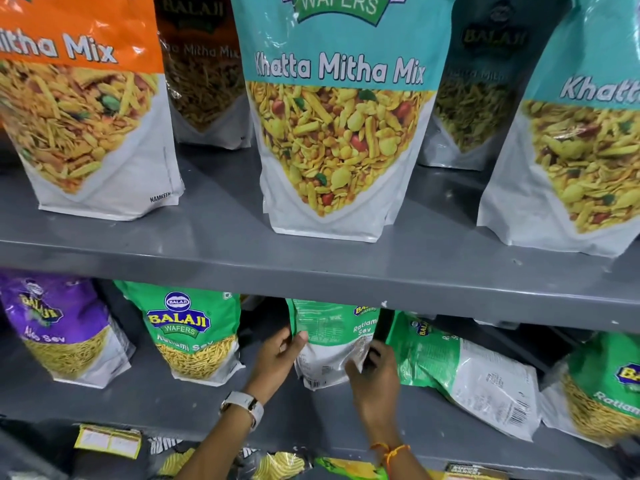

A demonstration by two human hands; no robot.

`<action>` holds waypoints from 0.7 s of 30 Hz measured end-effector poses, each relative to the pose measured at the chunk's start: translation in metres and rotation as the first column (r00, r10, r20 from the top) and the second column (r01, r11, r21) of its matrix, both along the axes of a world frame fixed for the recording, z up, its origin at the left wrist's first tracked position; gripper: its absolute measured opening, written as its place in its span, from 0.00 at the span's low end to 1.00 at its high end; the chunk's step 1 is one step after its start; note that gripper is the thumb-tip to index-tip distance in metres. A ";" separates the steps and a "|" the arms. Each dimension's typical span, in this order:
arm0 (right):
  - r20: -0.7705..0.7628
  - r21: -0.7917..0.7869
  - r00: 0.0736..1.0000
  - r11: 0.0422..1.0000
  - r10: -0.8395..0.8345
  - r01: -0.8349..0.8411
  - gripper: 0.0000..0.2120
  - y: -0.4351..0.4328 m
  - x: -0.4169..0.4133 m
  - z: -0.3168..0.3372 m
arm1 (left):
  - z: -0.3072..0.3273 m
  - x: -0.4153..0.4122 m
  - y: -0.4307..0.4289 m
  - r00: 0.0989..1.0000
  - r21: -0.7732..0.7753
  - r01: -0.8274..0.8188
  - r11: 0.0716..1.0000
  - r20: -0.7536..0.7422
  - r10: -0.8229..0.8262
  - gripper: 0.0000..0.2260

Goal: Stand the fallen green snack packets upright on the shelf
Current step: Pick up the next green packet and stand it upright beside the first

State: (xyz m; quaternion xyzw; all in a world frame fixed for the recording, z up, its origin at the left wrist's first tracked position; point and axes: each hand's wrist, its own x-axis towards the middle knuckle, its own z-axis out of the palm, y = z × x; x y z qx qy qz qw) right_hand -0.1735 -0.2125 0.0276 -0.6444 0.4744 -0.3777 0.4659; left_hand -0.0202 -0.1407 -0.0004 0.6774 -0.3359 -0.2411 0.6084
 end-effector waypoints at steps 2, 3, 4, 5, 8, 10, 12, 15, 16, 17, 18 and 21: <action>-0.026 -0.024 0.998 0.998 0.050 -0.051 0.23 0.017 0.006 0.000 | 0.006 0.000 0.001 0.997 0.071 -0.001 0.997 0.078 -0.005 0.24; -0.035 -0.030 0.995 0.995 0.098 -0.099 0.25 0.023 0.010 0.002 | 0.010 -0.002 0.002 0.995 0.106 0.002 0.994 0.101 -0.013 0.22; -0.045 -0.041 0.988 0.988 0.146 -0.148 0.26 0.027 0.012 0.004 | 0.013 -0.004 0.003 0.994 0.128 0.008 0.992 0.108 -0.022 0.21; -0.054 -0.050 0.981 0.981 0.186 -0.188 0.29 0.029 0.013 0.005 | 0.014 -0.006 0.005 0.995 0.142 0.017 0.990 0.094 -0.031 0.21; -0.039 -0.016 0.968 0.969 0.247 -0.247 0.38 0.030 0.013 0.007 | 0.016 -0.014 0.014 0.999 0.205 0.041 0.978 -0.044 -0.033 0.28; -0.054 -0.031 0.971 0.972 0.232 -0.234 0.44 0.029 0.010 0.007 | 0.013 -0.018 0.019 0.985 0.184 0.082 0.979 -0.162 -0.052 0.45; -0.129 -0.081 0.970 0.972 0.208 -0.220 0.46 0.027 0.006 0.006 | 0.013 -0.022 0.021 0.977 0.165 0.130 0.978 -0.186 -0.099 0.52; -0.147 -0.083 0.967 0.971 0.210 -0.224 0.42 0.020 0.000 0.002 | 0.021 -0.020 0.019 0.977 0.130 0.133 0.983 -0.181 -0.109 0.34; -0.156 -0.084 0.963 0.969 0.218 -0.233 0.40 0.019 -0.001 0.002 | 0.025 -0.017 0.015 0.982 0.120 0.092 0.989 -0.177 -0.070 0.28; -0.160 -0.087 0.961 0.967 0.224 -0.239 0.38 0.016 -0.003 0.000 | 0.029 -0.011 0.010 0.983 0.110 0.032 0.993 -0.182 -0.011 0.24; -0.154 -0.077 0.962 0.968 0.225 -0.239 0.36 0.014 -0.004 0.000 | 0.032 -0.005 0.005 0.977 0.103 -0.017 0.994 -0.208 0.038 0.21; -0.065 0.021 0.976 0.978 0.207 -0.206 0.30 0.003 -0.012 -0.005 | 0.037 0.009 -0.012 0.960 0.177 -0.034 0.984 -0.267 0.081 0.20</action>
